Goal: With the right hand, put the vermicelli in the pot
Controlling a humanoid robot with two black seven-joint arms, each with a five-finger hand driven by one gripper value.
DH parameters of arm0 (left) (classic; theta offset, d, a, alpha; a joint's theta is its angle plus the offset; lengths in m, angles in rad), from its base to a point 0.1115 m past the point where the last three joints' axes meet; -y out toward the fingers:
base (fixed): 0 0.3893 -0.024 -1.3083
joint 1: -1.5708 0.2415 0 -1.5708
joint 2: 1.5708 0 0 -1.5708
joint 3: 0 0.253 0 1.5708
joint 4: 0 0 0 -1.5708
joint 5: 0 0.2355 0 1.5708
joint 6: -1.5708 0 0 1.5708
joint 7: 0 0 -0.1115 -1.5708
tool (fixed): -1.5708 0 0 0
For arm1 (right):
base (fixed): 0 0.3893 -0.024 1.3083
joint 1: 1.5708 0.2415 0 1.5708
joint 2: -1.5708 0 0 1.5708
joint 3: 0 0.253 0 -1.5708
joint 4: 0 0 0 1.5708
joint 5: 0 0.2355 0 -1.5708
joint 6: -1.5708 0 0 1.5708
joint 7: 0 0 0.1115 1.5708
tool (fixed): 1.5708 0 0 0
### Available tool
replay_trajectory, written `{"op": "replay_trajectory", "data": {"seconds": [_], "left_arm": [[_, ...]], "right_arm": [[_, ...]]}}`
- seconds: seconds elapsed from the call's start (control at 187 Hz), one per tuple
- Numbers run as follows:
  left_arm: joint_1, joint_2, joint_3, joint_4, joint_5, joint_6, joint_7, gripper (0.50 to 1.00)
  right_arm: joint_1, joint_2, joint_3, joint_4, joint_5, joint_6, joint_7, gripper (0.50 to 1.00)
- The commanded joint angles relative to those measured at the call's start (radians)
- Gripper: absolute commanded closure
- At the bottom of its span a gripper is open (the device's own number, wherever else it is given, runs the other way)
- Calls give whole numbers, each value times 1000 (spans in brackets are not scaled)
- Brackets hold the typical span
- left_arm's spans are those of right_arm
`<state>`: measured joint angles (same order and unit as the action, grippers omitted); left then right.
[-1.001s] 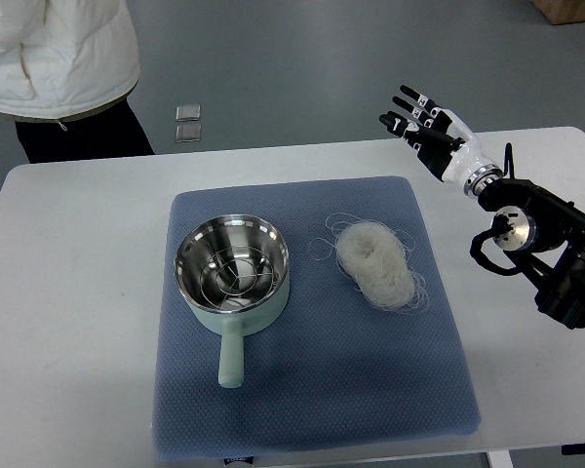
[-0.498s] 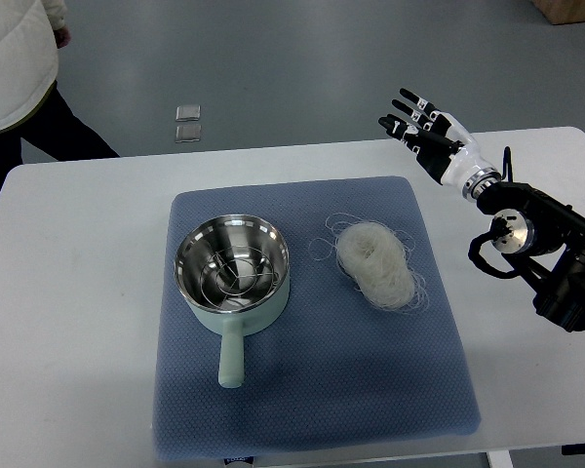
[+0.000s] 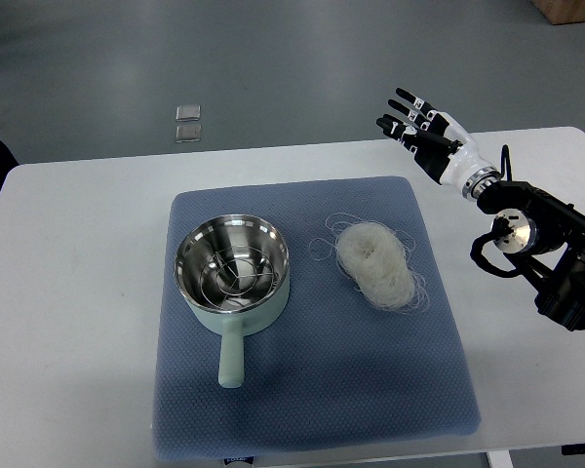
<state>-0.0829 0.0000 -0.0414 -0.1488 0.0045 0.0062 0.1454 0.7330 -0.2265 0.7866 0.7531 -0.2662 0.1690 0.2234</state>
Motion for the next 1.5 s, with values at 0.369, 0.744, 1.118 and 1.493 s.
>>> {"op": "replay_trajectory", "data": {"seconds": [0.369, 0.744, 1.118, 1.493], "left_arm": [[0, 0, 0, -2, 0, 0, 0, 500], [0, 0, -2, -3, 0, 0, -1, 500], [0, 0, -2, -2, 0, 0, 0, 500], [0, 0, 0, -2, 0, 0, 0, 500]], "right_arm": [[5, -2, -16, 0, -8, 0, 4, 579], [9, -13, -20, 0, -76, 3, 4, 574], [13, -28, -20, 11, -105, 72, 7, 579], [98, -171, -20, 129, -582, 259, 10, 579]]}}
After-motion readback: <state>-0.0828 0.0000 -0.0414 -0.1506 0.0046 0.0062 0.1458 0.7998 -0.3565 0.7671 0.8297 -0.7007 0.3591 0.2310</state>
